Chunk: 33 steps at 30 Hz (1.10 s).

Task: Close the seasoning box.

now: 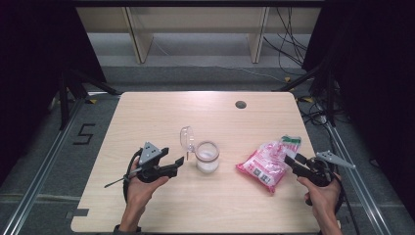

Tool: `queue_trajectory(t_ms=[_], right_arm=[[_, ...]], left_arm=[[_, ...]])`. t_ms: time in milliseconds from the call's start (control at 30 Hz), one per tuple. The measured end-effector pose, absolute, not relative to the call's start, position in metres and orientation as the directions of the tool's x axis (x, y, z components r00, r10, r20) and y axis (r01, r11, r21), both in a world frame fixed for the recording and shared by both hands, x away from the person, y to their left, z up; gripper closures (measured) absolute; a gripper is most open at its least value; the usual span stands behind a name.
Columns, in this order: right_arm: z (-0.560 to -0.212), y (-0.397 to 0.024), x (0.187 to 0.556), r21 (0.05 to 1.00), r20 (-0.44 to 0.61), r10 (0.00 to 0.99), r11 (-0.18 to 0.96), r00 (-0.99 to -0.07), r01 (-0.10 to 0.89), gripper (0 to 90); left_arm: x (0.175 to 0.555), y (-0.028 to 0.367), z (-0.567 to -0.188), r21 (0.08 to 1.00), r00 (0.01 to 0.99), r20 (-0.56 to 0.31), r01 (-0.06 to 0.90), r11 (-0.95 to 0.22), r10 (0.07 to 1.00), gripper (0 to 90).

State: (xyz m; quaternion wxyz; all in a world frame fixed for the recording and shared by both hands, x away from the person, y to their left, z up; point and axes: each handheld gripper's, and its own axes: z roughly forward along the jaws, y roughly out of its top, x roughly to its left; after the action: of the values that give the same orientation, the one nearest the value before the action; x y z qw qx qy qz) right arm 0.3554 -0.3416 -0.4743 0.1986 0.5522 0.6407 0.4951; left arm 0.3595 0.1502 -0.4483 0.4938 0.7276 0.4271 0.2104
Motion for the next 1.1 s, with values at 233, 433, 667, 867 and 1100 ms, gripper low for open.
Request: queue_trajectory(t_ms=[233,433,667,867,1100], right_arm=[[-0.471,-0.341,0.348,0.852,0.278,0.914,-0.092,-0.297,0.515,46.9],[-0.469,-0.337,0.343,0.869,0.267,0.909,-0.084,-0.319,0.488,46.9],[-0.467,-0.337,0.337,0.866,0.248,0.916,-0.064,-0.316,0.496,46.8],[-0.466,-0.335,0.331,0.874,0.253,0.912,-0.072,-0.323,0.480,46.3],[-0.470,-0.331,0.330,0.878,0.232,0.904,-0.037,-0.358,0.476,45.9]], left_arm=[[0.363,0.154,-0.446,0.904,0.561,-0.088,0.391,-0.170,0.823,40.0],[0.364,0.157,-0.447,0.914,0.575,-0.076,0.367,-0.174,0.814,59.4],[0.368,0.154,-0.449,0.923,0.589,-0.025,0.325,-0.208,0.808,80.2],[0.373,0.150,-0.449,0.924,0.596,-0.036,0.325,-0.201,0.802,88.2],[0.376,0.148,-0.442,0.927,0.607,-0.029,0.314,-0.206,0.794,89.4]])
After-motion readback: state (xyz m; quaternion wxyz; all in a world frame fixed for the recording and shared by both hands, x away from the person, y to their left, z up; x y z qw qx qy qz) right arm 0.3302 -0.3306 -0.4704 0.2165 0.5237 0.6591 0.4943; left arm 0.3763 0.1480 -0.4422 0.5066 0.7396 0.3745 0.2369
